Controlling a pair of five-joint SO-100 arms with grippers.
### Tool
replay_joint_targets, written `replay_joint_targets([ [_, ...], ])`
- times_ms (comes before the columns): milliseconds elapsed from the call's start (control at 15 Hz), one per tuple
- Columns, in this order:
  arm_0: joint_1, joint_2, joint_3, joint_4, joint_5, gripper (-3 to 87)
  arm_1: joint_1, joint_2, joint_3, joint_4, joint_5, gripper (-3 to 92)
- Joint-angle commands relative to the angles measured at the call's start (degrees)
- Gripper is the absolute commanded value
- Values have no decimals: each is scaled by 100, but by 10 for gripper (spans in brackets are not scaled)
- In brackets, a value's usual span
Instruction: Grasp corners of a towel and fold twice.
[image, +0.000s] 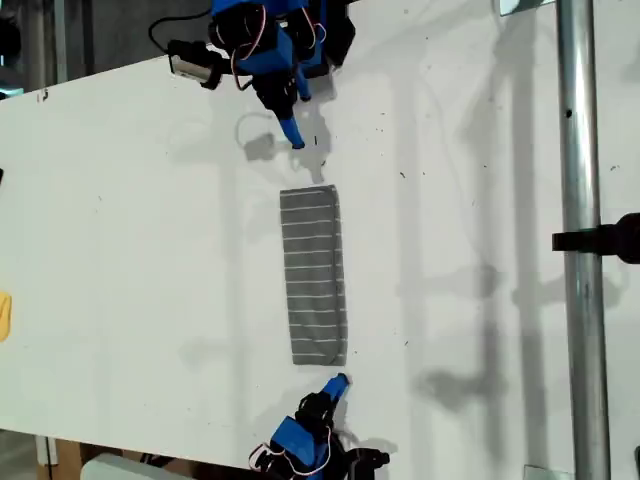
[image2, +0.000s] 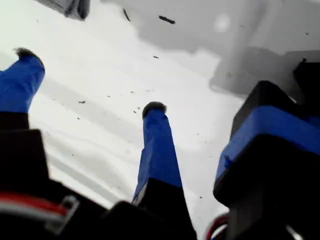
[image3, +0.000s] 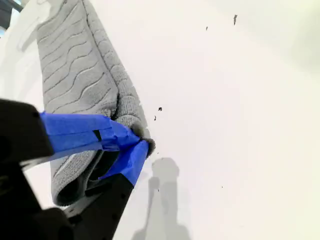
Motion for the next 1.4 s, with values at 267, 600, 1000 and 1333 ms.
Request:
replay_joint_targets([
  [267, 1037, 26, 44, 62, -220, -15, 1125, -2821, -35, -2979, -1301, 403],
  [600, 1107, 26, 44, 62, -176, -15, 984, -5977, -1582, -4623, -1389, 395],
  [1000, 1239, 26, 44, 70, -272, -15, 1037, -8332, -4482, -4676, -1784, 150],
  [1333, 1204, 26, 44, 70, -114, -15, 993, -6812, -2909, -3542, -1793, -2],
])
